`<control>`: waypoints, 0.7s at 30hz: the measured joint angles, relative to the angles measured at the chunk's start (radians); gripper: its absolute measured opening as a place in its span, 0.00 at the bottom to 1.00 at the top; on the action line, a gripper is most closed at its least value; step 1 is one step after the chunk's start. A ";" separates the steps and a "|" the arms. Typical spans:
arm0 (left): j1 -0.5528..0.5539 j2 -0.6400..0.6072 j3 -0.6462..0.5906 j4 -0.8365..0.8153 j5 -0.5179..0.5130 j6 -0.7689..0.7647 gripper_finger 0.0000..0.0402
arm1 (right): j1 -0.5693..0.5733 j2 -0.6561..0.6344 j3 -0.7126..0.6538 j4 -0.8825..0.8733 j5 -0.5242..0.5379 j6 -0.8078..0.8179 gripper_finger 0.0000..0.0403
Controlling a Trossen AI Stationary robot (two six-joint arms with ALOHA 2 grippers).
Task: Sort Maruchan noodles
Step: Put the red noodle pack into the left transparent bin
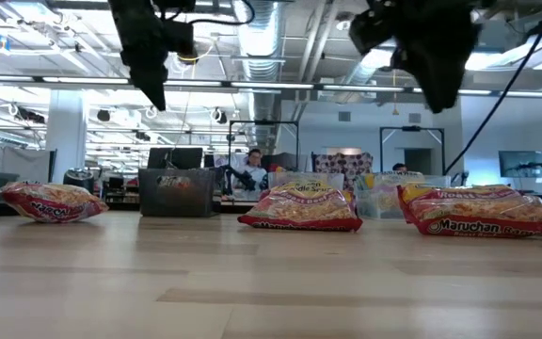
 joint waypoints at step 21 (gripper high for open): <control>-0.185 -0.073 0.000 -0.052 -0.069 -0.102 0.33 | 0.281 -0.001 -0.330 0.165 -0.150 0.319 0.48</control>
